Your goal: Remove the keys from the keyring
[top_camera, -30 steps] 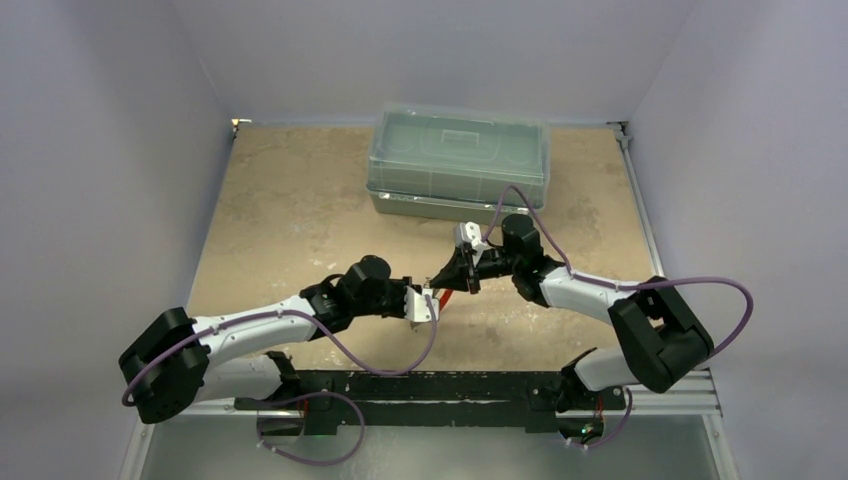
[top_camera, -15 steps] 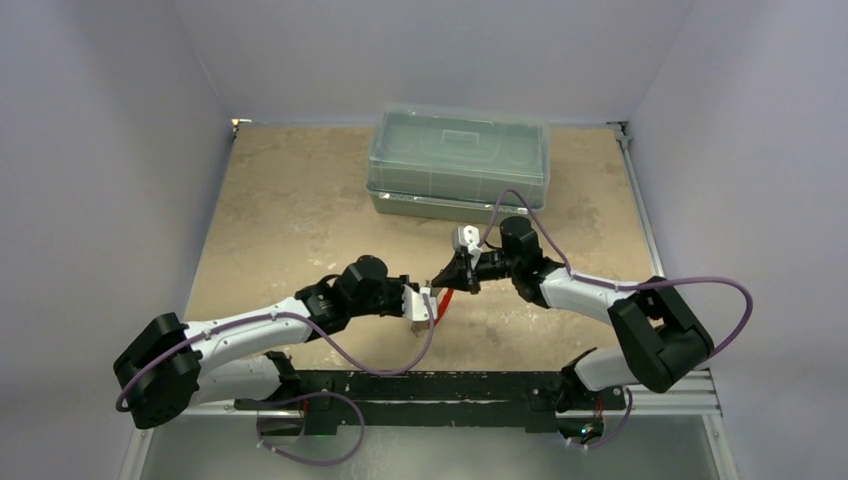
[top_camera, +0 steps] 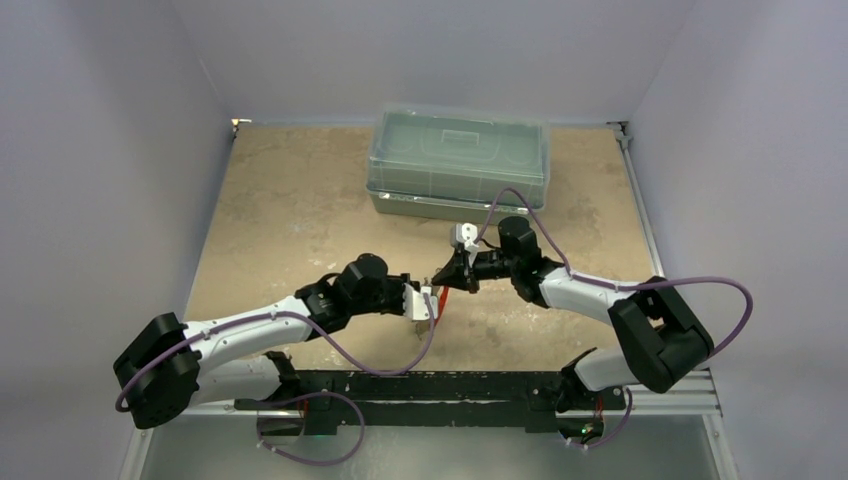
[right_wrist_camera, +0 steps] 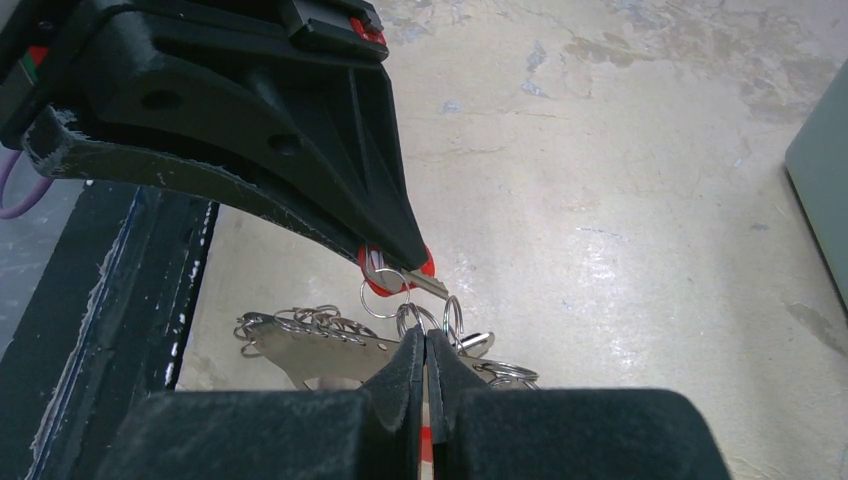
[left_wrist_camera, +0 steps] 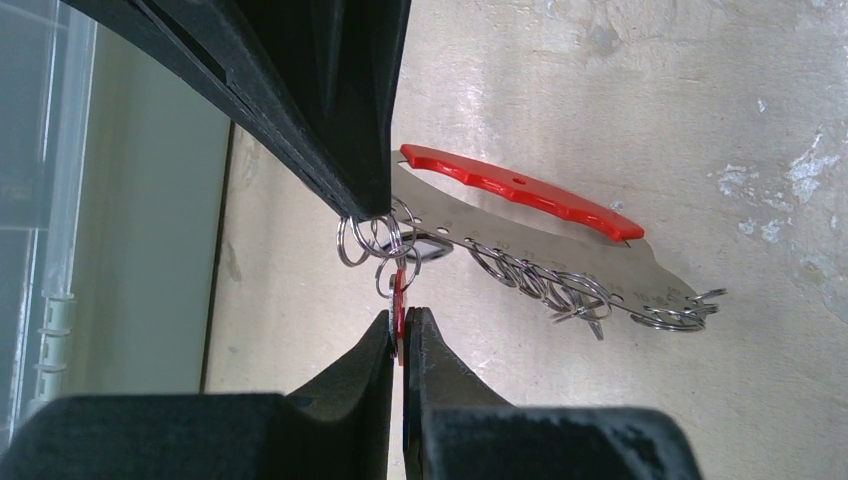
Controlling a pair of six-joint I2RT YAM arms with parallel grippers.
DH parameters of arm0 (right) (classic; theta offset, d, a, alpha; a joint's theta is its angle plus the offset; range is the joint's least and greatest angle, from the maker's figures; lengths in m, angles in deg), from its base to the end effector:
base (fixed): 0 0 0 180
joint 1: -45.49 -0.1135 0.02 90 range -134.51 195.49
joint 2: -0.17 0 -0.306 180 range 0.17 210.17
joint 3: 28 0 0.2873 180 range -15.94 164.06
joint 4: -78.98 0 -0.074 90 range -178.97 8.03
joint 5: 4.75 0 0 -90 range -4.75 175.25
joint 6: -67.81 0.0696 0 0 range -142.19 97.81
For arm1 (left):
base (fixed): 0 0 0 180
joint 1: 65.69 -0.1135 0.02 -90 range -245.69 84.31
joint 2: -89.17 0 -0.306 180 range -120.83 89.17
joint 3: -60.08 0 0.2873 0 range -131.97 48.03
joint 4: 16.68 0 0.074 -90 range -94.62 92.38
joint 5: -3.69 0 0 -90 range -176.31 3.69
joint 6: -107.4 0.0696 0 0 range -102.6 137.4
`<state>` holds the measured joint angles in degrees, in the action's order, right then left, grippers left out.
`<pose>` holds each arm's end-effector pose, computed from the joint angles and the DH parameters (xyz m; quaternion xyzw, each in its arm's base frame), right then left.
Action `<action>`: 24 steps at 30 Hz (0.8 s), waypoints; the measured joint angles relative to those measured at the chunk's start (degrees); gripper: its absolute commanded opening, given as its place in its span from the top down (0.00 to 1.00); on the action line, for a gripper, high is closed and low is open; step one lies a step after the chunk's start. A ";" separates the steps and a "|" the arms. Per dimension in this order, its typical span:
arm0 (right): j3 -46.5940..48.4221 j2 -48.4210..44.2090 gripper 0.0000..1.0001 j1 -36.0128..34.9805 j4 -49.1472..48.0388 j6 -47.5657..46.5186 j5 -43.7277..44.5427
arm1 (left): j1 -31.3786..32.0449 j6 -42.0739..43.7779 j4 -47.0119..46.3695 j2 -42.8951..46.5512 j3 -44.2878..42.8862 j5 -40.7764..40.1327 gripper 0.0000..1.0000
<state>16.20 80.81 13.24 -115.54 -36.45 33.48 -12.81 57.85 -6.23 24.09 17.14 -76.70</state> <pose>0.2330 0.2116 0.2011 -0.5189 0.5885 0.4360 0.4409 0.1581 -0.2282 0.2059 0.6633 0.5705 -0.1249 0.4678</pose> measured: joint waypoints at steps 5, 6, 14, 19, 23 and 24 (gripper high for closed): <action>1.03 0.50 1.00 0.00 0.63 -0.42 0.00 | 0.00 1.38 0.59 -0.26 -1.73 -0.04 1.00; 1.29 0.70 1.00 0.00 0.81 -0.46 0.00 | 0.00 1.77 0.63 -0.50 -2.12 -0.04 1.00; 1.95 1.27 1.00 -0.20 2.29 -1.84 0.31 | 0.07 4.83 1.95 -1.62 -3.48 0.00 1.00; 2.03 1.55 1.00 -0.79 3.41 -2.64 0.70 | 0.17 7.06 2.84 -2.69 -4.28 -0.13 1.00; 2.32 1.64 1.00 -1.31 4.90 -3.19 1.42 | 0.17 8.72 2.60 -3.56 -4.55 -0.90 1.00; 2.45 1.79 1.00 -1.49 5.31 -3.37 1.51 | 0.17 9.03 2.60 -3.58 -4.68 -0.96 1.00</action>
<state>18.65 82.60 11.75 -110.22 -39.81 34.99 -12.64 66.88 -3.63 20.51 12.46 -77.67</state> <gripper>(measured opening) 0.005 0.028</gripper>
